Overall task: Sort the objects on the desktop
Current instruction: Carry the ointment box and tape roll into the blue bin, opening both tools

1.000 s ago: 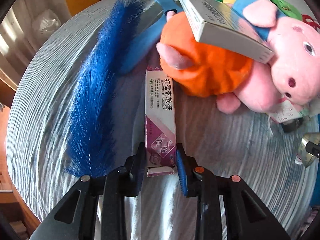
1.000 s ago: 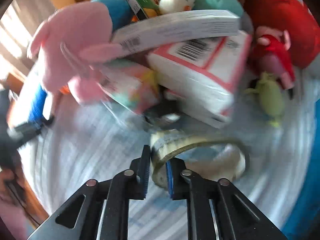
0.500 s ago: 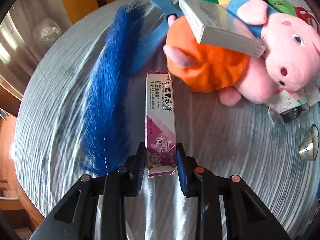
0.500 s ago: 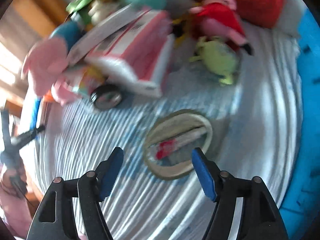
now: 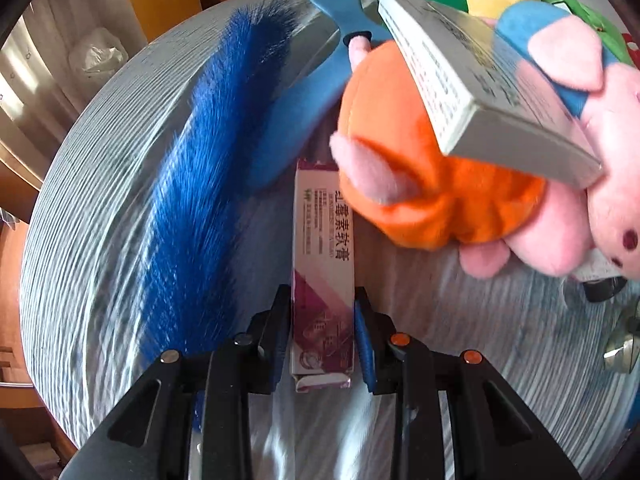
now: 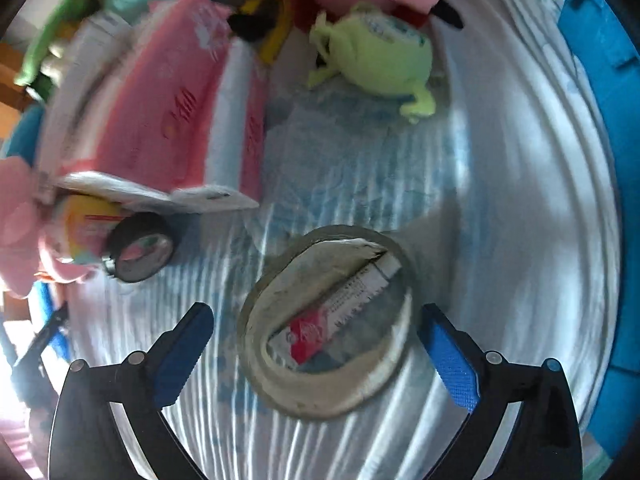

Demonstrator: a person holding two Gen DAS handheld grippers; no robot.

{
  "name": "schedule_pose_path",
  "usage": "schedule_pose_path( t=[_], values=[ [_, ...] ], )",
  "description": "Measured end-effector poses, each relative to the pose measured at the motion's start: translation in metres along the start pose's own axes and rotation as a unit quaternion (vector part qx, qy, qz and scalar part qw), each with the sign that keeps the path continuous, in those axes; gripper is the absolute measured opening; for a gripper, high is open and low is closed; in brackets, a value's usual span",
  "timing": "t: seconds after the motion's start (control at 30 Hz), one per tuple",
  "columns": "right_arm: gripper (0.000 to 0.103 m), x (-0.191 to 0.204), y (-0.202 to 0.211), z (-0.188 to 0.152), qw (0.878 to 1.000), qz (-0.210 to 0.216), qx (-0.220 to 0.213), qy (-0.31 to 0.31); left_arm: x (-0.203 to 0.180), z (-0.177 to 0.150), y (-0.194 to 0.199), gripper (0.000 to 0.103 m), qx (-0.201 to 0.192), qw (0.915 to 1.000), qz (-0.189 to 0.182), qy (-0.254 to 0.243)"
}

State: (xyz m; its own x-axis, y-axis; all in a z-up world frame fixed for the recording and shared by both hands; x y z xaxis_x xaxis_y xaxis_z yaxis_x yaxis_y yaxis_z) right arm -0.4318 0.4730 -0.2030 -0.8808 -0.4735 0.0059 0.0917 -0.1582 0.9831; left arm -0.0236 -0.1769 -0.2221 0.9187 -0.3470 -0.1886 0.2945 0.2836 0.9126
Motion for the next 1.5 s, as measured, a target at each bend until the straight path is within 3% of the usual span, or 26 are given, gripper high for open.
schedule_pose_path(
  t=[0.07,0.13,0.23,0.3,0.37,0.57,0.67,0.73,0.97,1.23,1.4,1.5],
  values=[
    [0.103,0.001,-0.009,-0.002,1.0,-0.007,0.007,0.011,0.001,0.002,0.004,0.028,-0.005,1.0,-0.004,-0.002],
    [0.089,-0.001,-0.006,-0.005,0.999,-0.021,-0.008,0.025,-0.003,-0.007,0.014,0.028,-0.011,0.9999,-0.004,-0.007],
    [0.086,-0.006,0.011,-0.009,0.999,-0.001,-0.026,0.031,-0.012,-0.024,0.036,0.028,-0.025,0.9995,-0.009,-0.015],
    [0.086,-0.009,0.027,-0.011,0.995,0.0,-0.049,0.089,-0.018,-0.034,0.052,0.028,-0.035,0.9991,-0.011,-0.021],
    [0.086,-0.011,0.044,-0.015,0.993,0.01,-0.068,0.095,-0.027,-0.044,0.07,0.028,-0.046,0.9985,-0.006,-0.027],
    [0.086,-0.001,0.113,-0.032,0.979,0.018,-0.144,0.146,-0.063,-0.055,0.149,0.028,-0.122,0.9912,-0.021,-0.046],
    [0.086,0.001,0.152,-0.043,0.968,0.031,-0.185,0.169,-0.041,-0.033,0.151,0.028,-0.157,0.9854,-0.032,-0.057],
    [0.086,0.007,0.169,-0.049,0.96,0.036,-0.209,0.182,-0.047,-0.026,0.171,0.028,-0.185,0.9796,-0.043,-0.067],
    [0.086,-0.03,0.281,-0.073,0.926,0.031,-0.324,0.19,-0.13,-0.023,0.253,0.028,-0.262,0.9537,-0.095,-0.115],
    [0.085,-0.12,0.381,-0.087,0.895,-0.008,-0.418,0.158,-0.28,-0.038,0.344,0.028,-0.319,0.9066,-0.191,-0.2],
    [0.085,-0.207,0.411,-0.076,0.891,-0.065,-0.432,0.122,-0.391,-0.054,0.389,0.028,-0.317,0.8766,-0.259,-0.253],
    [0.085,-0.264,0.411,-0.061,0.896,-0.103,-0.415,0.12,-0.458,-0.067,0.406,0.028,-0.294,0.8664,-0.293,-0.278]
  ],
)
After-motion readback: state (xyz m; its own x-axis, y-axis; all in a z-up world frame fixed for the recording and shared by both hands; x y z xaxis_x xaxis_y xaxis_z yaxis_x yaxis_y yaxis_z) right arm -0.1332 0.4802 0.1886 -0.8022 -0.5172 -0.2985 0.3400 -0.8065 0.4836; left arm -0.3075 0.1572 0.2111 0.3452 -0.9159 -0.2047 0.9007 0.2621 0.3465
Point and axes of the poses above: each gripper's, at about its wrist camera, not at the fingertips, and y roughly against the way its jaws point, x to its left, z to its top, the point moved 5 cm from there along -y, roughly the way its jaws point, and after that the axes turned 2 degrees about -x, right-handed, at the moved point
